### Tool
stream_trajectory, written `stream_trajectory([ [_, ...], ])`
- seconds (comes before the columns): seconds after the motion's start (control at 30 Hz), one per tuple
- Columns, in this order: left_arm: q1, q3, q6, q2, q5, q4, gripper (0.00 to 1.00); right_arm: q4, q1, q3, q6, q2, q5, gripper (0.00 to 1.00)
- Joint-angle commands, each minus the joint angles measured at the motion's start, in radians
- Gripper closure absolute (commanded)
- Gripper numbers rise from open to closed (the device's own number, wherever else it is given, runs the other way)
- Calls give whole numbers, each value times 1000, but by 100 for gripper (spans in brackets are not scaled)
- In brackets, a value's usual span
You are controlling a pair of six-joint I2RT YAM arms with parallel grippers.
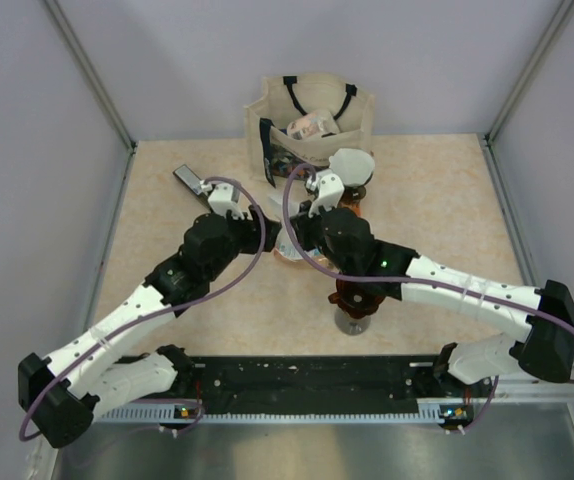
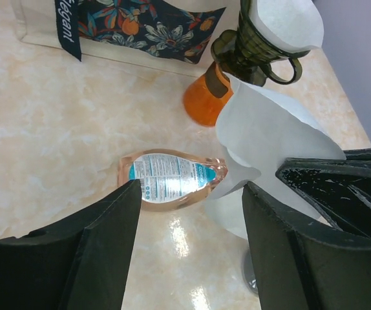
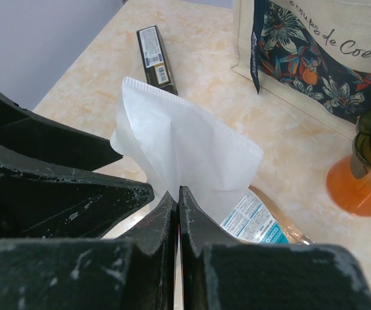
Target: Place the coffee filter in the dripper
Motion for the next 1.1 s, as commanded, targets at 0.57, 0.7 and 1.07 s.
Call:
stream_trajectory([
  [0.57,-62,23,88,9,-86,137,21,82,-44,-6,33,-41,-91,100],
  [0.7,-65,41,81,38,-167,122,28,73,-44,-8,36,-55,-87,100],
  [1.07,-100,21,82,53,-255,171,34,39,-47,11,52,-26,-82,100],
])
